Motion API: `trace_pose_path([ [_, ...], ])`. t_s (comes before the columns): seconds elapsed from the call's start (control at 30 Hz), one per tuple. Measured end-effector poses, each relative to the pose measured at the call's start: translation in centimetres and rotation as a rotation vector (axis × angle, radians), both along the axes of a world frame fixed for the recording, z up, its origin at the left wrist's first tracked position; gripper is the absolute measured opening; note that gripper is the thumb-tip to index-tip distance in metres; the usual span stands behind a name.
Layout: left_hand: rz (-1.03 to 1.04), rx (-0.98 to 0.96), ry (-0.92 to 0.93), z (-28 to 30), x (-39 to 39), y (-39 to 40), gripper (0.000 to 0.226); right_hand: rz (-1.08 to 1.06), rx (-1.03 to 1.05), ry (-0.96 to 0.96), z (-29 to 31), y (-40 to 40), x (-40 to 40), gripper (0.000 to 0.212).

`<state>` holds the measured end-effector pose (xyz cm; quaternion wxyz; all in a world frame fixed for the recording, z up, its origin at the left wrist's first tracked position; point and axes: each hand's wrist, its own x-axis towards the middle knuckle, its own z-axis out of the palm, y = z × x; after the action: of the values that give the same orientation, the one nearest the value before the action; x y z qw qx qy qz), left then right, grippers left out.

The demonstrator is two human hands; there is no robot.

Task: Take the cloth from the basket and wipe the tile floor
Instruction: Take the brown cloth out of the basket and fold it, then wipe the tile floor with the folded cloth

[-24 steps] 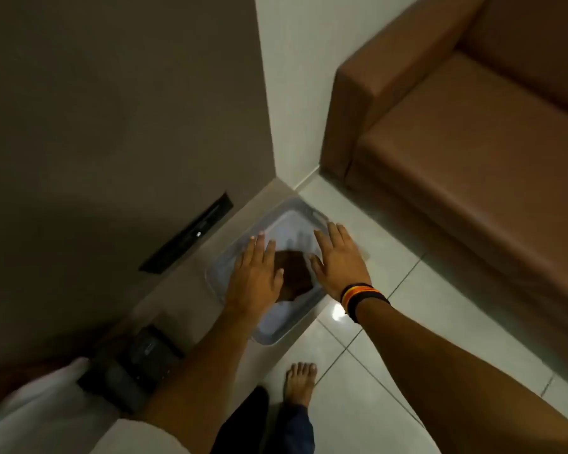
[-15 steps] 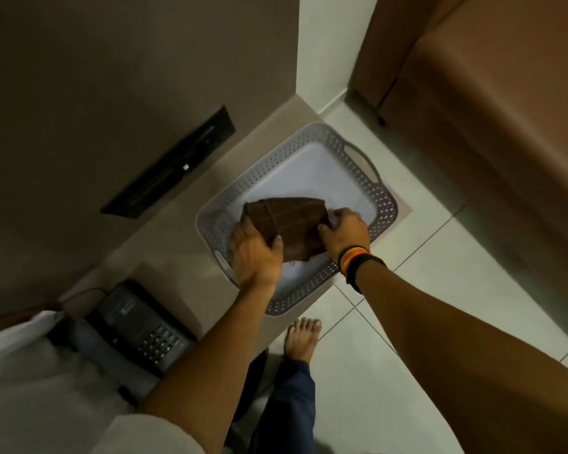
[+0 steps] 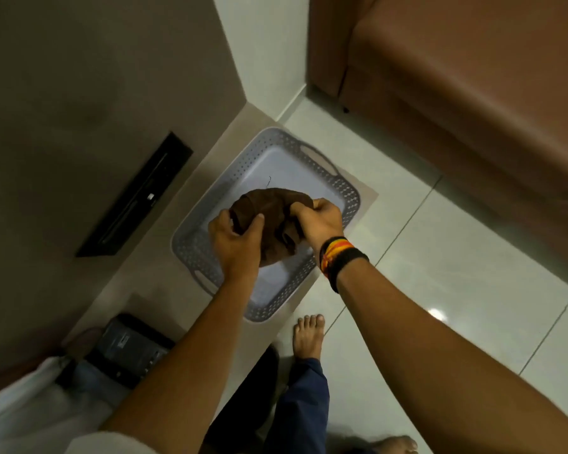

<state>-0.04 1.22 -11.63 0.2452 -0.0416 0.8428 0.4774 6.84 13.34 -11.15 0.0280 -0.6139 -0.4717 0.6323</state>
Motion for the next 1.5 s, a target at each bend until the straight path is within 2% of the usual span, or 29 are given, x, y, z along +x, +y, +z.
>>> trace_pose_path([
  [0.1,-0.091,0.144,0.009,2.8,2.8,1.3,0.028,-0.107,0.015,0.085,2.2,1.4,3.7,0.018],
  [0.3,-0.396,0.237,-0.028,7.2,11.0,7.0,0.022,-0.416,-0.031,0.196,5.2,4.7,15.7,0.012],
  [0.37,-0.524,0.225,-0.066,8.1,14.8,8.7,0.031,-0.517,-0.051,0.221,5.4,5.0,21.0,0.012],
  [0.47,-0.681,0.214,-0.149,8.5,21.1,10.7,0.029,-0.666,-0.094,0.279,5.0,4.5,29.3,0.008],
  [0.57,-0.824,0.195,-0.267,7.5,27.7,11.3,0.036,-0.805,-0.104,0.290,3.8,2.5,37.3,0.006],
  [0.63,-0.888,0.146,-0.339,5.7,32.1,10.6,0.028,-0.891,-0.110,0.262,2.7,0.3,42.5,0.012],
  [0.77,-1.053,-0.054,-0.414,0.7,40.7,8.7,0.031,-1.017,-0.110,0.139,-0.5,-4.3,51.6,0.038],
  [0.9,-1.266,-0.292,-0.403,-4.8,47.2,7.6,0.038,-1.064,-0.085,-0.052,-6.1,-7.0,58.2,0.045],
  [1.07,-1.394,-0.479,-0.417,-13.0,52.7,6.2,0.051,-1.084,-0.075,-0.218,-14.5,-8.9,63.3,0.051],
  [1.17,-1.460,-0.491,-0.454,-18.3,55.6,7.9,0.061,-1.097,0.023,-0.297,-20.3,-8.3,66.4,0.047],
  [1.27,-1.648,-0.440,-0.478,-23.8,58.1,9.8,0.059,-1.057,0.156,-0.456,-25.3,-7.2,69.4,0.052],
  [1.3,-1.754,-0.435,-0.442,-25.6,58.6,10.5,0.062,-1.016,0.177,-0.510,-27.0,-7.0,70.3,0.058],
  [1.37,-2.015,-0.425,-0.223,-29.5,59.3,12.6,0.074,-0.921,0.196,-0.605,-30.6,-7.0,71.6,0.073],
  [1.43,-2.223,-0.446,0.142,-33.2,59.4,15.9,0.094,-0.864,0.203,-0.648,-34.0,-7.2,71.5,0.080],
  [1.5,-2.289,-0.530,0.479,-36.6,58.8,19.9,0.118,-0.789,0.230,-0.695,-37.2,-7.7,70.0,0.082],
])
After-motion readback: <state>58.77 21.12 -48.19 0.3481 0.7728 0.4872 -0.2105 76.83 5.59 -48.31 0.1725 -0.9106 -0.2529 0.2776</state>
